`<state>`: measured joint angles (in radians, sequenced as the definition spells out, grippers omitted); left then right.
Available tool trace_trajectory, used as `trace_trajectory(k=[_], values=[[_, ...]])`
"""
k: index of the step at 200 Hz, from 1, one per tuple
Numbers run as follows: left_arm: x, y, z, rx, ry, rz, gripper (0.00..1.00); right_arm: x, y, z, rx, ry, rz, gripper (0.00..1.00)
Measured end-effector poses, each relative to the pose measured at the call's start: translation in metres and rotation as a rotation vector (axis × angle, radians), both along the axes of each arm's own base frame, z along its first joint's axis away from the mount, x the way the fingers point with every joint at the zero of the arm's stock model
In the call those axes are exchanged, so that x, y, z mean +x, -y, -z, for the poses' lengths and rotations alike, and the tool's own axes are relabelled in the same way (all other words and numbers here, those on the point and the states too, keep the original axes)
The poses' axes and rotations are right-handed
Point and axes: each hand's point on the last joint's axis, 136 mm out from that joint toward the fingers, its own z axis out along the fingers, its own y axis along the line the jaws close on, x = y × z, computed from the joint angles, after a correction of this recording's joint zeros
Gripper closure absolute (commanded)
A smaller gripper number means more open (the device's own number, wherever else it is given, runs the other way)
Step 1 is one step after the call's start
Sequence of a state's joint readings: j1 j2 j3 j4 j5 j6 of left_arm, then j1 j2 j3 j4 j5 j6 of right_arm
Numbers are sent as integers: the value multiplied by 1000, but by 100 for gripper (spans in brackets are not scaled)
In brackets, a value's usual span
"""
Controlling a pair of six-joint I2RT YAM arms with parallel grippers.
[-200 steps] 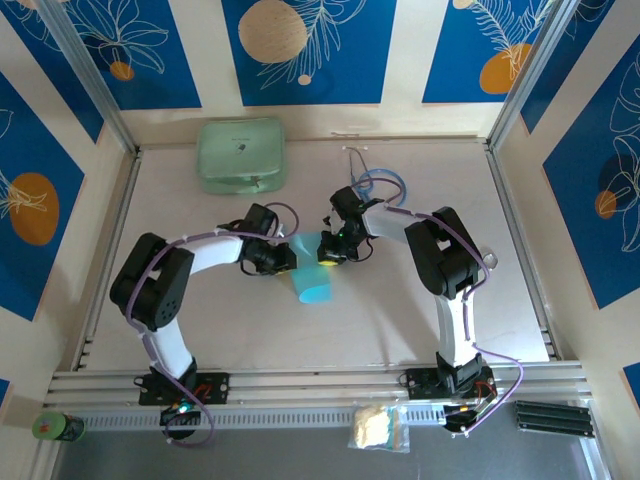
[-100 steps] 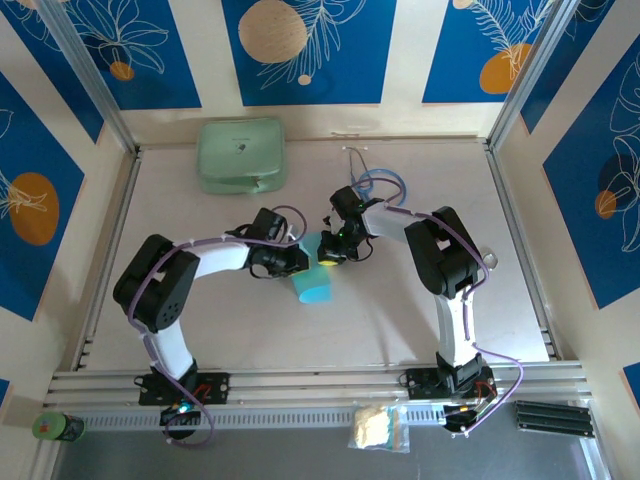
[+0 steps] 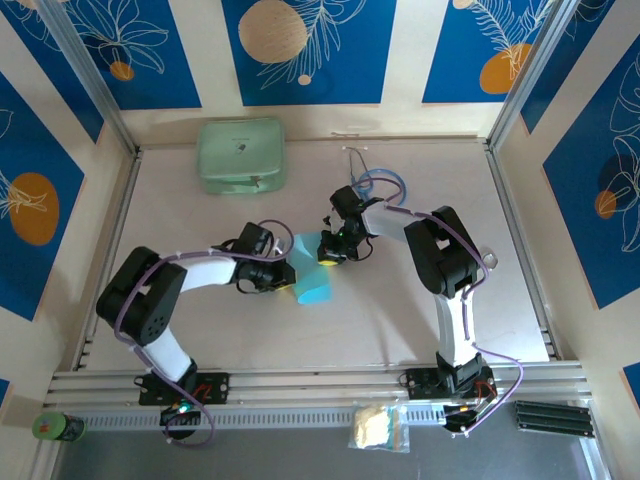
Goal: Fold a paper plane with a square sheet of paper (pick it up from the middle)
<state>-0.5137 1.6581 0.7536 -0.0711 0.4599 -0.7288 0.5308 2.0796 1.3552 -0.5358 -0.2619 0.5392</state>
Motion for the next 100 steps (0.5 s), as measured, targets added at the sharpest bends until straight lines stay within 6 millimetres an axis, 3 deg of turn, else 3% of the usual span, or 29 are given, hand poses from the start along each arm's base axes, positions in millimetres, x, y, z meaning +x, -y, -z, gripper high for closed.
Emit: trace_trajectory(k=[52, 100], values=[[17, 16, -21, -52, 35, -27, 83, 0, -1, 1, -3, -6, 0, 90], [52, 35, -14, -60, 60, -30, 83, -1, -2, 2, -8, -14, -3, 90]])
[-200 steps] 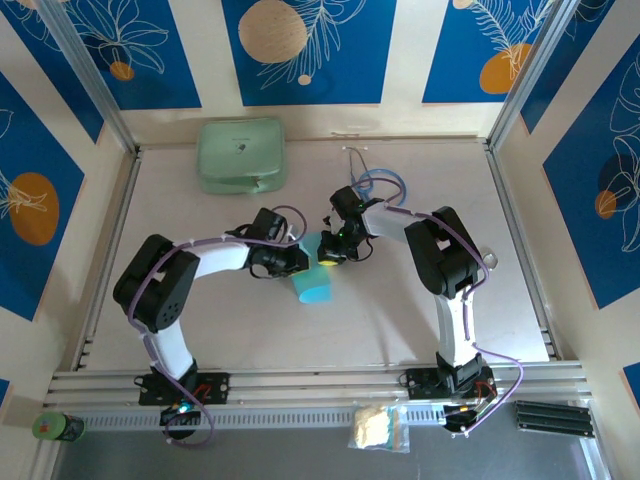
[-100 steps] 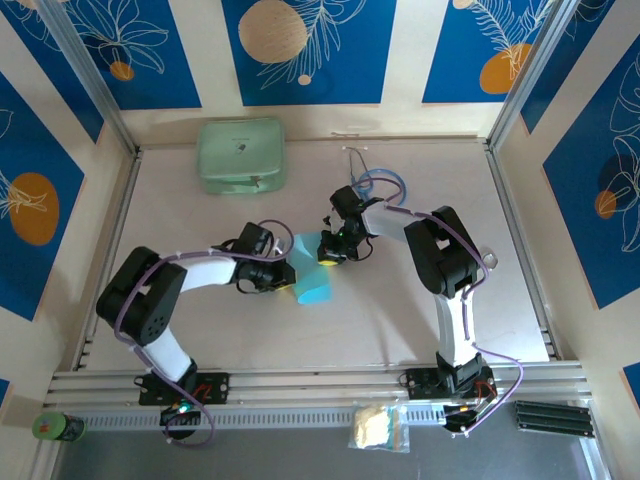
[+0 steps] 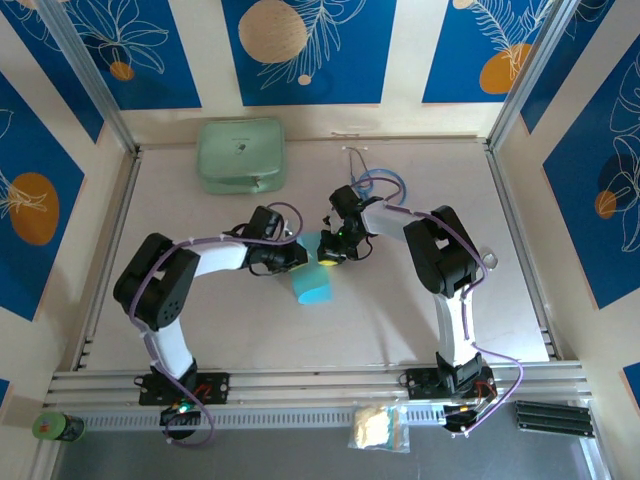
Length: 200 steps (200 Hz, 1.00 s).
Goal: Fold a paper plane with a square sheet of paper (pick it up from the middle)
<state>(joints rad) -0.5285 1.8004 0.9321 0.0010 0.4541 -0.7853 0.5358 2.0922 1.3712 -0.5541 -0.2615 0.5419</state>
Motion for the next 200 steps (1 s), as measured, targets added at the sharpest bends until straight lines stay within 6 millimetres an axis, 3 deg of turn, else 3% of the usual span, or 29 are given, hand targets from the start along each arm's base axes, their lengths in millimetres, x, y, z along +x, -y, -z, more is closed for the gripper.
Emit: trace_trajectory(k=[76, 139, 177, 200], values=[[10, -16, 18, 12, 3, -22, 82, 0, 1, 2, -13, -13, 0, 91], [21, -62, 7, 36, 35, -73, 79, 1, 2, 2, -21, -6, 1, 90], [22, -42, -14, -19, 84, -31, 79, 1, 2, 2, -28, -4, 0, 90], [25, -25, -14, -44, 83, 0, 79, 2, 2, 2, -30, -6, -1, 90]])
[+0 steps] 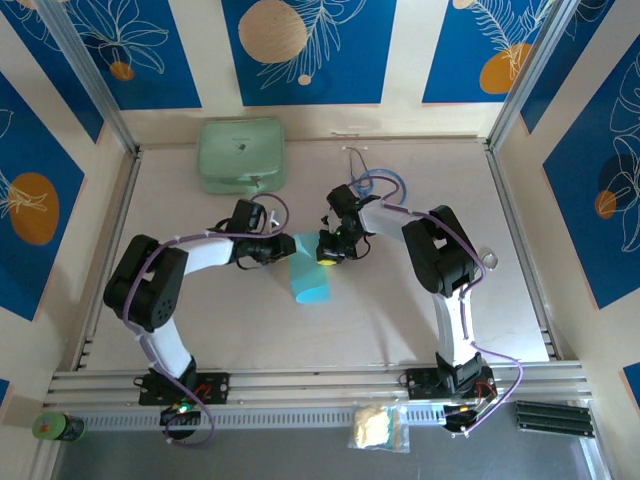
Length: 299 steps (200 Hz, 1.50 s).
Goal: Fold a paper plane with a square sheet of paper (pick it up from the middle)
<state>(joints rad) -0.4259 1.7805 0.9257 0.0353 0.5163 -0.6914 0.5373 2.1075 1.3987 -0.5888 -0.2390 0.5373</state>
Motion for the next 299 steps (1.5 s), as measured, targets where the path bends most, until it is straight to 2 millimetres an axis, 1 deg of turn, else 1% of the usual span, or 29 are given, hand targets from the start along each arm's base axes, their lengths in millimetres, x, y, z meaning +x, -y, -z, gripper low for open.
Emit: trace_trajectory(k=[18, 33, 55, 74, 107, 127, 139, 152, 168, 185, 199, 207, 223, 240, 250, 263, 279, 299], values=[[7, 6, 7, -1, -18, -1, 80, 0, 0, 0, -1, -1, -3, 91], [11, 7, 15, 11, -31, -4, 80, 0, 0, 0, -2, 0, -6, 91], [15, 0, 25, 57, -41, -30, 81, 0, 0, 1, -8, 4, -12, 91], [16, -8, 30, 92, -42, -42, 81, 0, 1, 1, -22, 18, -26, 91], [20, -21, 31, 114, -37, -48, 81, 1, 1, 0, -35, 41, -59, 91], [26, -37, 29, 139, -30, -72, 81, 2, 0, -2, -40, 53, -76, 91], [28, -45, 26, 147, -28, -91, 81, 2, 0, -3, -44, 56, -86, 91], [31, -47, 18, 135, -15, -101, 80, 2, 0, -3, -46, 56, -93, 91], [32, -39, 4, 98, 16, -96, 80, 2, 0, -4, -46, 60, -99, 91], [28, -20, -10, 52, 48, -70, 80, 3, 0, -4, -47, 62, -106, 90], [24, -4, -15, 19, 57, -46, 80, 3, 0, -4, -49, 61, -113, 91], [23, 2, -15, 6, 55, -38, 81, 2, 0, -4, -50, 61, -116, 91], [20, 11, -8, -4, 37, -20, 81, 2, 0, -4, -50, 63, -123, 91], [20, 10, 8, 18, -2, -25, 81, 2, 0, -4, -50, 66, -128, 90], [22, 6, 19, 47, -21, -34, 81, 2, 0, -3, -50, 67, -130, 90], [25, 0, 29, 71, -38, -44, 81, 3, 0, -4, -50, 68, -134, 91], [30, -7, 28, 85, -36, -55, 81, 2, 0, -3, -54, 64, -137, 90], [37, -21, 31, 100, -35, -77, 81, 2, 0, -3, -56, 68, -144, 90]])
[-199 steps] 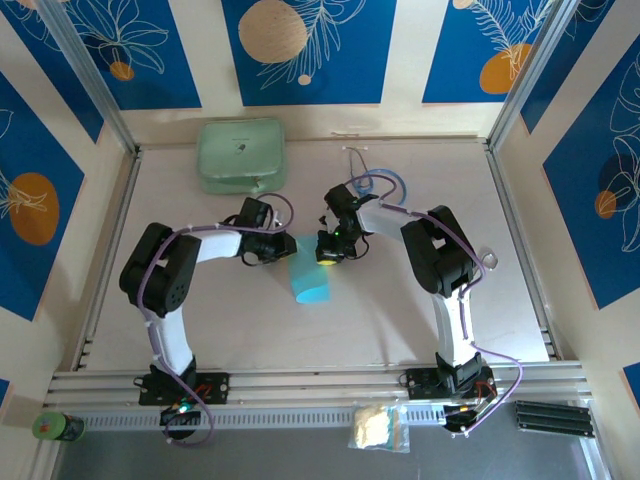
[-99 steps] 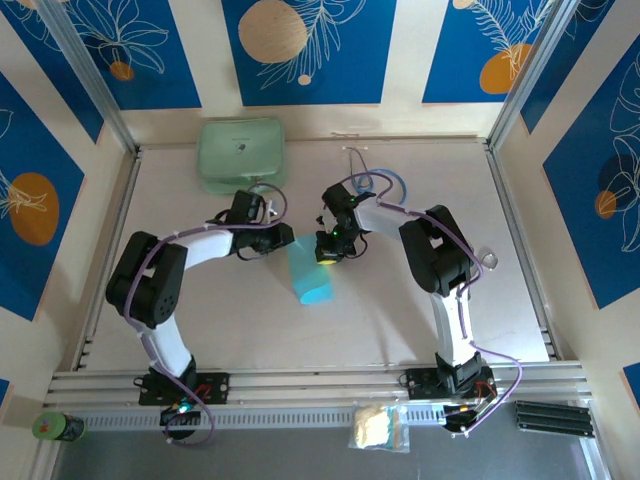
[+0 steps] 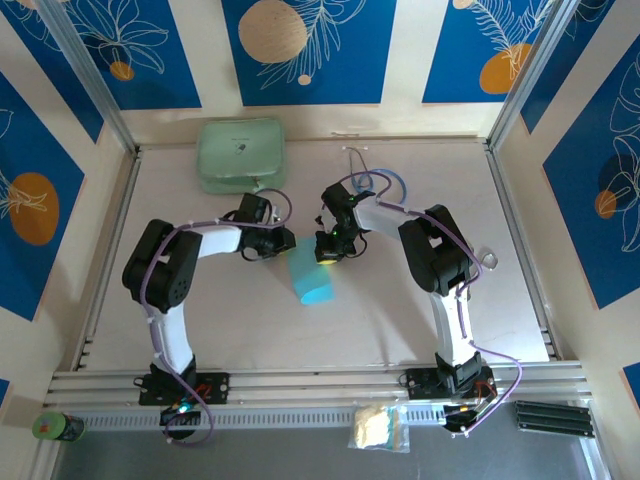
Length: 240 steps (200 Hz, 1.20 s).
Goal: Fold a paper plane with a square sheet of paper (pick it up from the middle)
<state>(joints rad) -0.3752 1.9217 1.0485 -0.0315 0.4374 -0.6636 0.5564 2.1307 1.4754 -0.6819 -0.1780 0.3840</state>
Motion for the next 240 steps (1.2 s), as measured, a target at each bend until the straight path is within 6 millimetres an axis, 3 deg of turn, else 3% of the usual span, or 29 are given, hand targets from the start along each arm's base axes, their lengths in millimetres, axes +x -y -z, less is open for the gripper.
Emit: trace_trajectory(k=[55, 82, 107, 125, 169, 202, 240], values=[[17, -45, -3, 8, -7, -74, 79, 1, -1, -2, -10, 17, -23, 90], [22, -53, -24, -14, 25, -98, 79, 2, -1, -2, -12, 17, -35, 90], [16, -35, -52, -81, 72, -76, 79, 2, -1, -3, -14, 16, -49, 90], [5, -14, -56, -118, 70, -37, 79, 2, -1, -3, -14, 19, -62, 90], [-29, 25, -25, -114, -31, 53, 81, 3, -1, -5, -32, 19, -88, 90], [-35, 25, -2, -95, -93, 45, 83, 7, 1, -7, -56, 21, -116, 90], [-34, 25, 0, -92, -102, 36, 86, 11, 2, -8, -68, 18, -135, 90]])
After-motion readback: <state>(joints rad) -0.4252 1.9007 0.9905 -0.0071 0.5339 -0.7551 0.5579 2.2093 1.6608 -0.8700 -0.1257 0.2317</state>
